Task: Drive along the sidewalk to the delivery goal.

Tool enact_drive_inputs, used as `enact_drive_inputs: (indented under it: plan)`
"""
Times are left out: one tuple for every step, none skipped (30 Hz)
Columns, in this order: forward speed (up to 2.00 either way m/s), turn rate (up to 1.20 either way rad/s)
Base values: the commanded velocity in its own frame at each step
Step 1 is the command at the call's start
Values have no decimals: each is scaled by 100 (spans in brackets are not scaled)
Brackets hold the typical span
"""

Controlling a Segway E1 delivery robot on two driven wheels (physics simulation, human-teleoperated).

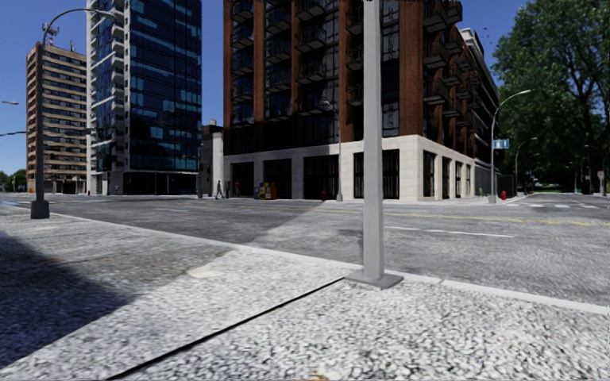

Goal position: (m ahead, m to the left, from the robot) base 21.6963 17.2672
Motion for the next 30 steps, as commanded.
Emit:
enact_drive_inputs:
  plan:
    - [165, 55]
    - [165, 55]
    - [165, 55]
    - [165, 56]
    - [165, 57]
    - [165, 57]
    - [165, 57]
    - [165, 57]
    - [165, 57]
    - [165, 58]
    - [165, 58]
    - [165, 58]
    - [165, 58]
    - [165, 58]
    - [165, 58]
    - [165, 58]
    - [165, 58]
    - [165, 58]
    - [165, 58]
    - [165, 58]
    - [165, 58]
    - [165, 58]
    - [165, 58]
    - [165, 58]
    - [165, 58]
    - [165, 58]
    - [165, 59]
    - [165, 59]
    - [165, 59]
    - [165, 59]
